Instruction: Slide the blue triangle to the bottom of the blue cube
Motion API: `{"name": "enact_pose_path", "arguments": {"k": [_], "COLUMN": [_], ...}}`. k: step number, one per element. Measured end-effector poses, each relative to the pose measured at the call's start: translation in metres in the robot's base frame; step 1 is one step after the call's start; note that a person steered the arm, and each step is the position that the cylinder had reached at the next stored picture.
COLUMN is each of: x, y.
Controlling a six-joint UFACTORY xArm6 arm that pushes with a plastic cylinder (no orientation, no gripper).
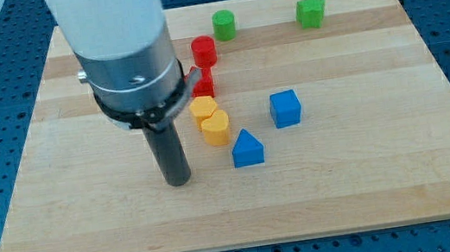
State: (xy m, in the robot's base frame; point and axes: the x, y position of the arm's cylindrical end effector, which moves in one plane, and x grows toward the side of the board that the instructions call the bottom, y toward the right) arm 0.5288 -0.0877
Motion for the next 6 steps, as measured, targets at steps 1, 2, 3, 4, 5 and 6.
{"name": "enact_pose_path", "arguments": {"k": [1, 2, 3, 4, 5, 6], "x": [0.0, -0.004, -0.005, -0.007, 0.004, -0.016], "y": [0.044, 0.131, 0.181, 0.207, 0.175, 0.081]}}
